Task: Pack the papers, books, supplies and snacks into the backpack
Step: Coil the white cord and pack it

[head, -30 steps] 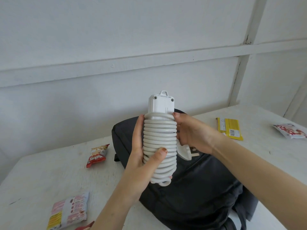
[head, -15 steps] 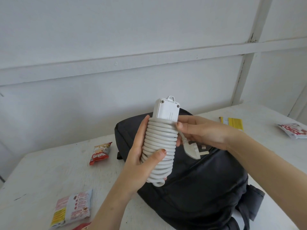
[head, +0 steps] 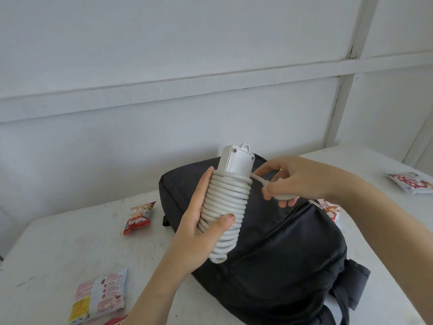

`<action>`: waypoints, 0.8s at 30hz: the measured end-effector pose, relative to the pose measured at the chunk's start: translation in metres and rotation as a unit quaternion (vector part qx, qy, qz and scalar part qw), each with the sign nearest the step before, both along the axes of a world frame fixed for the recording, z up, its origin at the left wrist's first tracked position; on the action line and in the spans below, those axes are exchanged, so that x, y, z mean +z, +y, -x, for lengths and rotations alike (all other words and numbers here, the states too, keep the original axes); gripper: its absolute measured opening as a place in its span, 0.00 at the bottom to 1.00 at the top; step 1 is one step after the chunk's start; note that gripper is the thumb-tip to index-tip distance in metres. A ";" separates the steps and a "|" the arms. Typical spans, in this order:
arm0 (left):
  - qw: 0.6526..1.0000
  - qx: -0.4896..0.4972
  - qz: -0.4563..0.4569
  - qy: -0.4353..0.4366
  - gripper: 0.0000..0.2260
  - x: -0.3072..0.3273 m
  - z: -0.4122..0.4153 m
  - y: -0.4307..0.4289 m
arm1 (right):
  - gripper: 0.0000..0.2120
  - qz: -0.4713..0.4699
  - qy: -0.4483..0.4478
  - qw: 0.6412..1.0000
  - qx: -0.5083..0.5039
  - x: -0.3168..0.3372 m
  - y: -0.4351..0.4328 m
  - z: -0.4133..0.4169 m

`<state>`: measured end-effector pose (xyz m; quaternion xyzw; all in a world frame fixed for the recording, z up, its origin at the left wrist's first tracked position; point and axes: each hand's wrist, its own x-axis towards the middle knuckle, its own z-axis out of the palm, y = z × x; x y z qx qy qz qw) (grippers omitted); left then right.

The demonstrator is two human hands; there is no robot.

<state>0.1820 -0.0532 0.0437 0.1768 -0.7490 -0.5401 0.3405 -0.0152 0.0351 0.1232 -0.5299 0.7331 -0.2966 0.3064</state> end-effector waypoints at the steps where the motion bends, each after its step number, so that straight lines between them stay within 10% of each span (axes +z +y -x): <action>1: 1.000 0.005 0.006 -0.002 0.31 0.000 0.001 0.001 | 0.10 0.015 0.002 1.000 -0.011 0.001 0.000 -0.001; 12: 0.961 0.167 0.216 -0.051 0.38 -0.003 0.027 -0.006 | 0.08 0.216 -0.212 0.931 -0.203 -0.039 -0.012 -0.043; 24: 0.875 0.220 0.405 -0.149 0.40 -0.004 0.036 -0.009 | 0.16 0.184 -0.395 0.872 -0.224 -0.038 -0.011 -0.035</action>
